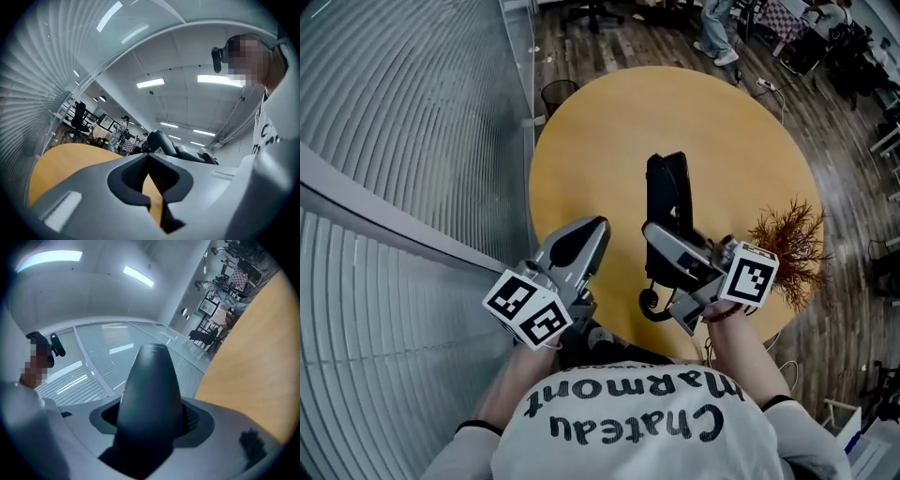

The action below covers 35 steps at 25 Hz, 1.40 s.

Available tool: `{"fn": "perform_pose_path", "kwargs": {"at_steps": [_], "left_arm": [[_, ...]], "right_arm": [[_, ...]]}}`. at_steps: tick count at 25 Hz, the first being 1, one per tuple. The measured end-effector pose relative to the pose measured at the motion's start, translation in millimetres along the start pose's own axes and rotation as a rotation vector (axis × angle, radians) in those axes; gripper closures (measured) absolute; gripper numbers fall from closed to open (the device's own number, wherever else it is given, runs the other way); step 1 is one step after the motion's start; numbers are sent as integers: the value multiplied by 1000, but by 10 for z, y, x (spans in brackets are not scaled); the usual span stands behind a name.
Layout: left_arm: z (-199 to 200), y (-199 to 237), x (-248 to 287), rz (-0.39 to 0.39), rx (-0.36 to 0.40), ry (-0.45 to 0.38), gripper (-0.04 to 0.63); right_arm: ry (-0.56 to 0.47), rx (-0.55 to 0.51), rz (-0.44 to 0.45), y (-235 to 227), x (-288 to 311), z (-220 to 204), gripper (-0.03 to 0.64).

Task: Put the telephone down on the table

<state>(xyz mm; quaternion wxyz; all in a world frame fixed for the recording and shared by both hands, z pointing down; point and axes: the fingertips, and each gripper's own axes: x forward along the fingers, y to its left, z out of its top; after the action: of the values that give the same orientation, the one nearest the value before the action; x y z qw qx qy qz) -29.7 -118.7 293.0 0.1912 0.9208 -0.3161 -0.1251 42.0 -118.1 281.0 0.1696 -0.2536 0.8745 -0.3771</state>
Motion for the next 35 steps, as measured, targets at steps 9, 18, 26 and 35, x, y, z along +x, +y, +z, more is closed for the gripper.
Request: {"fn": "perform_pose_path", "kwargs": {"at_steps": [9,18,26,35], "left_arm": [[-205,1046,527,54,-62,127,594],[-757,1257,556,94,-153,184,592],[-1006,1304,570,105,-203,240,592],[-1122,1332,573,126,-164,274,592]], "right_arm": [[103,111,-37,-1128,1041,290,307],[181,127,-141,-1960,1294,50,307],[207,154,-349,-2598,1224,-56,308],[304,-6,-497,-2914,1160,-79,307]]}}
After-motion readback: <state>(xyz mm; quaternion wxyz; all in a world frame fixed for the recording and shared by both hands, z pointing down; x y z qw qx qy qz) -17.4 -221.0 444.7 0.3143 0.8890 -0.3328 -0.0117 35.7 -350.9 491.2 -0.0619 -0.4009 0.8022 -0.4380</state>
